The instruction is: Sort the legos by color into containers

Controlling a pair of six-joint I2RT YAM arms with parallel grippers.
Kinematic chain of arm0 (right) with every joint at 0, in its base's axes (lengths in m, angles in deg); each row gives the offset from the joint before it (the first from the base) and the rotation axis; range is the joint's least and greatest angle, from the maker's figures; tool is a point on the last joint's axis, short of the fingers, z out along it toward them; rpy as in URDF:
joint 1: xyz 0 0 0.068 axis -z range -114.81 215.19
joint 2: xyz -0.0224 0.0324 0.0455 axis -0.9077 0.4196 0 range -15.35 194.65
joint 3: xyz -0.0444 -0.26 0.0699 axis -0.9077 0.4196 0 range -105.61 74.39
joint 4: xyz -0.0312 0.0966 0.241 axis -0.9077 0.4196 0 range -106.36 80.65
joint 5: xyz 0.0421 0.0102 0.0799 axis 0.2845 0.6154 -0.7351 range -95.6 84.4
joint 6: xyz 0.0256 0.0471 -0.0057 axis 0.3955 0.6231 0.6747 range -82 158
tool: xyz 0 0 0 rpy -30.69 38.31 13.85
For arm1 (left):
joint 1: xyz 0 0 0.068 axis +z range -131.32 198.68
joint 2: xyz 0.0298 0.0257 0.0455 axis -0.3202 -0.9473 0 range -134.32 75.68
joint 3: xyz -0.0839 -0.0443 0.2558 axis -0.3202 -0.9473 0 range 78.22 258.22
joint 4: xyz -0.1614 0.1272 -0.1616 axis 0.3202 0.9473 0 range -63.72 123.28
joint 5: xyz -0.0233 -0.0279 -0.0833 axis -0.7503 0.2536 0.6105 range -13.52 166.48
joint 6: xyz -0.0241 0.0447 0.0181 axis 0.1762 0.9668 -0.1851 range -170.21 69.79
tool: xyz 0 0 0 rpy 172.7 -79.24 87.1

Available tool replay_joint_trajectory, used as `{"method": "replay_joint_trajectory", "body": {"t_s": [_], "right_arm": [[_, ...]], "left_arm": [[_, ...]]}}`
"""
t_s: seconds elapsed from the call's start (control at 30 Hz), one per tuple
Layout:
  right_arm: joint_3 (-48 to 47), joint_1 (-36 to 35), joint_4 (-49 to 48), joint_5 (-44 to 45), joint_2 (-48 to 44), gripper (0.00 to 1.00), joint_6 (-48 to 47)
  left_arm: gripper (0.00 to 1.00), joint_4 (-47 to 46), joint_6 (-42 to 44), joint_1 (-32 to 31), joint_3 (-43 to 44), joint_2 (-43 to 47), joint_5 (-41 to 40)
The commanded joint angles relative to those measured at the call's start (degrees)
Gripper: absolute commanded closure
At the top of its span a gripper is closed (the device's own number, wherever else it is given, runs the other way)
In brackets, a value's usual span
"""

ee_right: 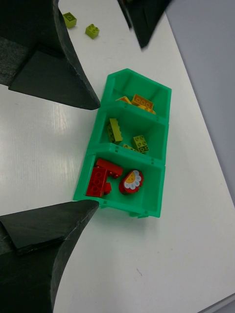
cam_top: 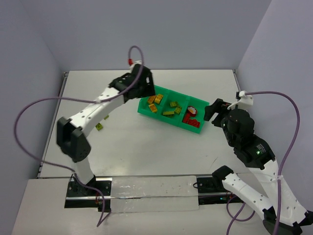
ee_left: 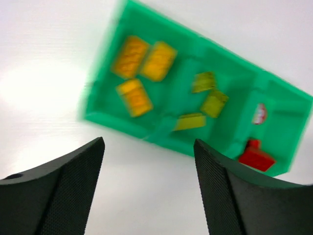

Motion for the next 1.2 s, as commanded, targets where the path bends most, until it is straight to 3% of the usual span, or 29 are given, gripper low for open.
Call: {"method": "replay_joint_trajectory", "body": {"t_s": [0.0, 0.03, 0.13, 0.33, 0.5, 1.17], "right_arm": [[0.6, 0.1, -2.7, -0.4, 0.8, 0.18, 0.2], [0.6, 0.1, -3.0, -0.7, 1.0, 0.18, 0.3], [0.9, 0.2, -3.8, -1.3, 1.3, 0.19, 0.0], [0.8, 0.2, -4.0, -1.8, 1.5, 0.19, 0.1], [0.4, 0.1, -3.5, -1.8, 1.6, 0.19, -0.1], [-0.9, 0.2, -2.9, -1.1, 2.3, 0.18, -0.7]], "left_arm": [[0.10, -0.5, -2.7, 10.8, -15.8, 14.5, -5.9], [0.04, -1.4, -3.6, 13.9, -20.4, 17.4, -5.5], [0.01, -2.8, -4.2, 20.2, -28.1, 20.5, -3.7], [0.02, -0.5, -7.0, 26.3, -32.0, 14.7, -5.2], [0.12, -1.7, -10.0, 28.0, -31.7, 9.3, -5.3], [0.29, -7.3, -8.5, 30.5, -27.4, -2.8, -3.0]]}}
